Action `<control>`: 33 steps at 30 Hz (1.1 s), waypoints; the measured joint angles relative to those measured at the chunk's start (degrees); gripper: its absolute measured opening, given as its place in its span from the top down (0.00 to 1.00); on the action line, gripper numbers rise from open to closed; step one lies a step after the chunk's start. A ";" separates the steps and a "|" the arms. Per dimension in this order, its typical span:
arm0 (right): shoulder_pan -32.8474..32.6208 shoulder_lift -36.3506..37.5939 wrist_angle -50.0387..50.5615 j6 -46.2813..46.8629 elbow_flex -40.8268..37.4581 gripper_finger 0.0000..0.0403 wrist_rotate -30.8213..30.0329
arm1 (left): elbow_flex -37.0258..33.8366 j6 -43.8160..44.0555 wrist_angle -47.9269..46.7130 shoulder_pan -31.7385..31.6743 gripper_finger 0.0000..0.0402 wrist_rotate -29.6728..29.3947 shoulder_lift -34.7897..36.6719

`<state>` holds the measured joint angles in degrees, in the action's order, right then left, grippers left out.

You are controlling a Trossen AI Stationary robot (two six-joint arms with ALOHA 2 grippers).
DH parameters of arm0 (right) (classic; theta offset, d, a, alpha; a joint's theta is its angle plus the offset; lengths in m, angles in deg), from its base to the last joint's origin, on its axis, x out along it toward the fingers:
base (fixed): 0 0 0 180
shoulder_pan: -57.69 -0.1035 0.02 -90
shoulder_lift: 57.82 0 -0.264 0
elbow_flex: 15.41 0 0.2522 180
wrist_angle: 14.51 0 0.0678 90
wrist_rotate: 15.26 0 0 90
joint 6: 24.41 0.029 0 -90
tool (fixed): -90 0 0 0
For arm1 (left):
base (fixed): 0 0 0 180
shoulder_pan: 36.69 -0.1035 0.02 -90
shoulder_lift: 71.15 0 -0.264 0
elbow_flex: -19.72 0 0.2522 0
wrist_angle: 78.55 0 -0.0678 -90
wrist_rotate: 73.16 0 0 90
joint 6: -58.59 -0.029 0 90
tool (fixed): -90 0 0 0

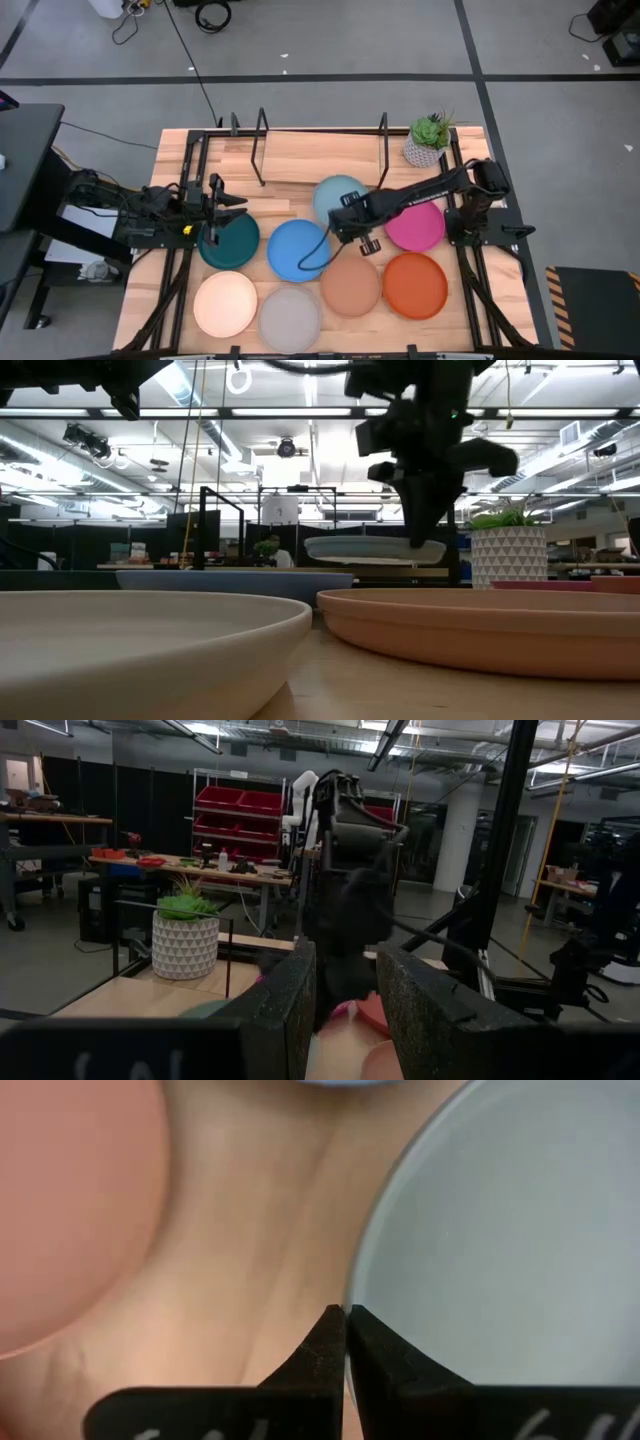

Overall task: Place and stack plates onto a shelf
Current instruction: Put the light blue plate on the shelf

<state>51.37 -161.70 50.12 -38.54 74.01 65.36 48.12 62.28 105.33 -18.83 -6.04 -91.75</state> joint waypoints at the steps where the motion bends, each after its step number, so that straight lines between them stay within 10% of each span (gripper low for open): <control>1: 0.82 -0.01 -0.17 -0.18 0.00 0.97 0.02 | 0.00 0.00 -0.03 -0.02 0.71 -0.02 0.00; 33: 23.62 0.01 -1.95 -8.88 0.00 0.97 6.26 | 0.00 0.02 -0.83 0.00 0.71 -0.02 -0.02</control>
<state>74.99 -161.69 48.18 -47.42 74.01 71.62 48.12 62.30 104.50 -18.83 -6.05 -91.77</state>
